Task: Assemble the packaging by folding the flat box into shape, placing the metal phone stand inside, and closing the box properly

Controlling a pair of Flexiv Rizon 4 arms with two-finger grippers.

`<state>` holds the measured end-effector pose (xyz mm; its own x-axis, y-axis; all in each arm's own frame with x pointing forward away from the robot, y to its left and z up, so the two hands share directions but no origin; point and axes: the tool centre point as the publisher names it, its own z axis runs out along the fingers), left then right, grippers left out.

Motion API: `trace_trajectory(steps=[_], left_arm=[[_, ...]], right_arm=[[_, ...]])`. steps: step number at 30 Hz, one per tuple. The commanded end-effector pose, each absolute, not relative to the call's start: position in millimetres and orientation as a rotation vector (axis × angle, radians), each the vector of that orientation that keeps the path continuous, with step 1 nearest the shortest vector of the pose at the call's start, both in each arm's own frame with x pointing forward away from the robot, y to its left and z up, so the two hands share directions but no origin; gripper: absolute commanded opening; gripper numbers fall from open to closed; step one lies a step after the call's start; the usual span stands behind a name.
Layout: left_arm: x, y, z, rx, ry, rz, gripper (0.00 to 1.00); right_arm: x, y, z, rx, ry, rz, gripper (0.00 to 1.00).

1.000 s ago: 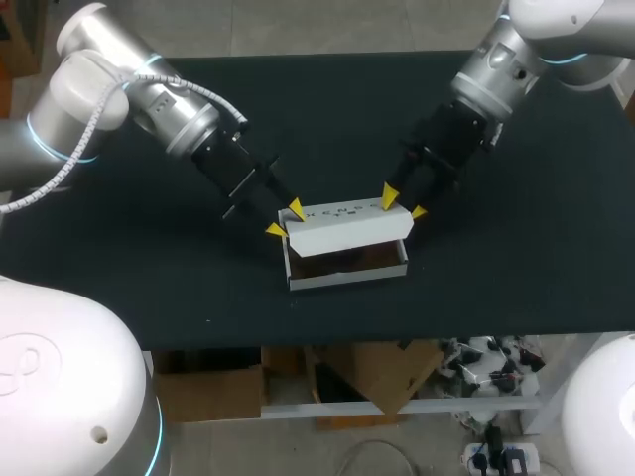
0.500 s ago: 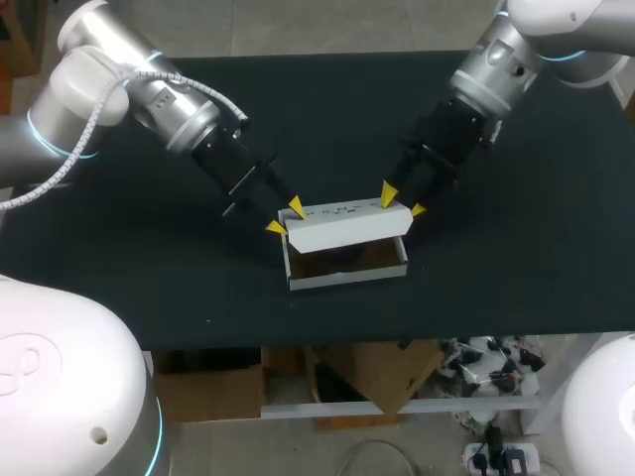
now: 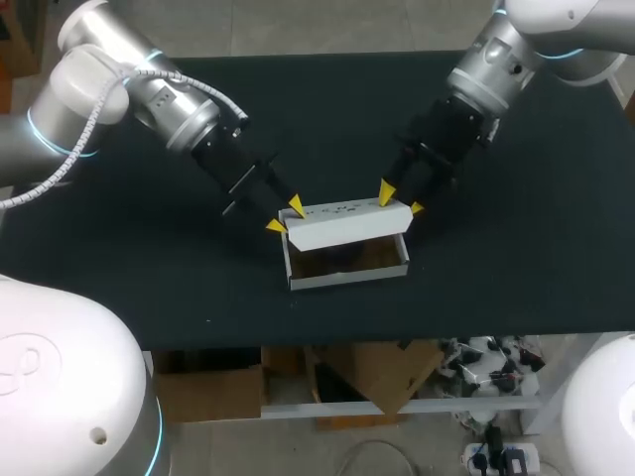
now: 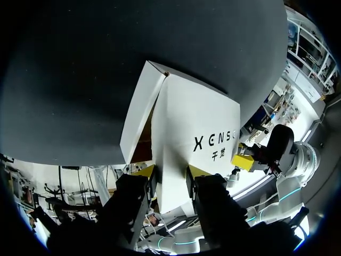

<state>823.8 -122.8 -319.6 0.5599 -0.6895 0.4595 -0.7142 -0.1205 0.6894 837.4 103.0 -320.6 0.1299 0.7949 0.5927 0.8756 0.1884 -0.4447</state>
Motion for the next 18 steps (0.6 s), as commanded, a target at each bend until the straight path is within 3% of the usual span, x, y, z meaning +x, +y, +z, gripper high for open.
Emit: trace_trajectory(steps=[1, 18], left_arm=[[826.2, -126.8, -319.0, 1.833, -1.150, 0.026, 0.36], [830.1, -124.7, -317.2, 1.831, -1.140, 0.023, 0.36]], right_arm=[[839.0, 108.3, -319.8, -1.602, -1.662, -0.121, 0.47], [841.4, 112.7, -320.3, -1.605, -1.656, -0.118, 0.47]])
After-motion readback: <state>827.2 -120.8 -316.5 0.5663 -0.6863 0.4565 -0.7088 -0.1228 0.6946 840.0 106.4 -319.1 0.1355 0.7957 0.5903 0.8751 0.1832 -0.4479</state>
